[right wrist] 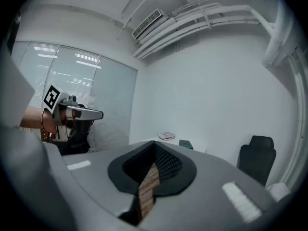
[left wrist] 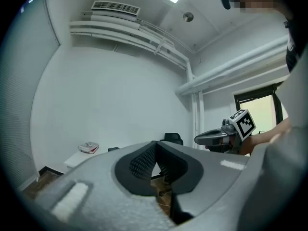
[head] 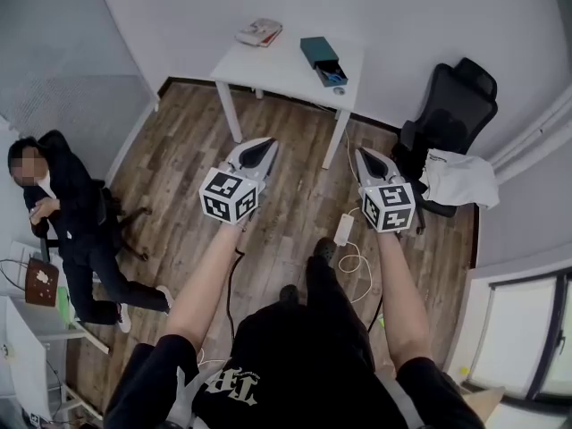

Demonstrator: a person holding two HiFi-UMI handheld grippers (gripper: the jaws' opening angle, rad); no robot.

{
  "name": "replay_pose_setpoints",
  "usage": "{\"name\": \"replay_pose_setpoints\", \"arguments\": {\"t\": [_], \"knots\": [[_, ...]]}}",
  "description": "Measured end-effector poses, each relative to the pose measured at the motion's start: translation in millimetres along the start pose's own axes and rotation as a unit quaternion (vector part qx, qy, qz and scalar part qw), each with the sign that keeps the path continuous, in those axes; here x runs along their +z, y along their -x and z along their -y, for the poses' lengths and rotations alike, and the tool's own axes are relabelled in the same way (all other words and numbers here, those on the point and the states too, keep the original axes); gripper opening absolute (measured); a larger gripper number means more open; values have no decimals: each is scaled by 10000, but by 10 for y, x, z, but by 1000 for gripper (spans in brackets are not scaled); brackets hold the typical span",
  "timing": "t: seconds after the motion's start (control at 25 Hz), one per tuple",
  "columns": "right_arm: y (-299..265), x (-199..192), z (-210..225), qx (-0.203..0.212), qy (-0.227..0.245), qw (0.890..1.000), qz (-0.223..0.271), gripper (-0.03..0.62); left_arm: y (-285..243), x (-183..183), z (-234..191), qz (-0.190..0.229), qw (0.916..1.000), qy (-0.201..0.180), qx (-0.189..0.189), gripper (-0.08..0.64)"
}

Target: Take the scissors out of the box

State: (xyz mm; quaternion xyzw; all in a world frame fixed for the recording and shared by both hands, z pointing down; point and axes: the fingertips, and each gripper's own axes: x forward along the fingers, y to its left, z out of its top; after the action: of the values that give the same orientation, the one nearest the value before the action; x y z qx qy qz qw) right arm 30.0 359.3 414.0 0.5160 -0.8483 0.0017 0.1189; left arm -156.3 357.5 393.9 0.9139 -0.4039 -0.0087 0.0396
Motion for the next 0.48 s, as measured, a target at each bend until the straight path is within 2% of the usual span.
{"name": "replay_pose_setpoints", "arguments": {"t": [0.48], "knots": [[-125, -93, 227, -51, -166, 9998, -21, 5, -248, -62, -34, -91, 9999, -49, -31, -3]]}}
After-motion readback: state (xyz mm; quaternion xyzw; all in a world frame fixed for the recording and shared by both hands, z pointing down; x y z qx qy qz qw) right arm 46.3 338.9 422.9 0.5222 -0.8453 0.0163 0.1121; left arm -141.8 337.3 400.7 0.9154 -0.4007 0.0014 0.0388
